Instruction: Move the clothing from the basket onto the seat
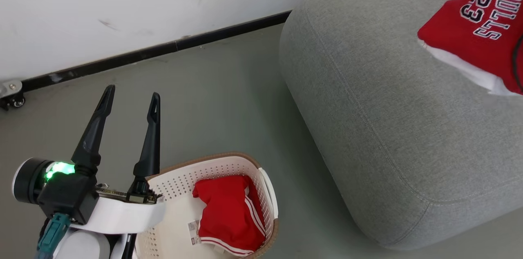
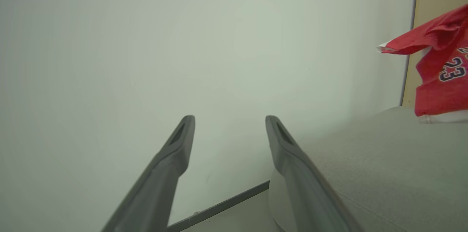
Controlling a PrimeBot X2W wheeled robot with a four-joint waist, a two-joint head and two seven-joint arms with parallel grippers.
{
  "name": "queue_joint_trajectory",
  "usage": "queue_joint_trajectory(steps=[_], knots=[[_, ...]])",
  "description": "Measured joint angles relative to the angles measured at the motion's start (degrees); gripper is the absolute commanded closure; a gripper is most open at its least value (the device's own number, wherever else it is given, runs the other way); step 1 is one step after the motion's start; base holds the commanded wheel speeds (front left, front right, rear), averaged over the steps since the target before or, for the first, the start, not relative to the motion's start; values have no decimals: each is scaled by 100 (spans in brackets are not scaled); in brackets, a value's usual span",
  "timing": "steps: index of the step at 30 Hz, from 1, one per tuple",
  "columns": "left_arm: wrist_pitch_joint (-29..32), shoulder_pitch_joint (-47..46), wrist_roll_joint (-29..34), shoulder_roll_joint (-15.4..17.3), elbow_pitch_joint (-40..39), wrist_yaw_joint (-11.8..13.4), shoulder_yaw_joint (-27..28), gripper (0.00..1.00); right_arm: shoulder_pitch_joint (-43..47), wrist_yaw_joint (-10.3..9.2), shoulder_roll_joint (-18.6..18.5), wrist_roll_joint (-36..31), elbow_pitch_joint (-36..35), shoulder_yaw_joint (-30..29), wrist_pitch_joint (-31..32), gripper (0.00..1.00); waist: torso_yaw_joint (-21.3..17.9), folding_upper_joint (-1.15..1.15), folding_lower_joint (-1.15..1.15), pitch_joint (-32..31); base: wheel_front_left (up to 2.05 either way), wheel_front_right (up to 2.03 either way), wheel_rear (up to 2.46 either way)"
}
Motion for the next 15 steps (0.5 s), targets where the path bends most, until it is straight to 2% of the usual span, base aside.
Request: queue_joint_trajectory(steps=[4,15], knots=[[3,-5,60,62,-231,-1,-21,0,-230,0,-226,-30,365,-177,124,100,66,0,0,226,0,0,0],[182,-168,216,177,-719,-11,-102,0,-732,0,-516,-51,1151,-747,104,100,264,0,0,889,0,0,0]])
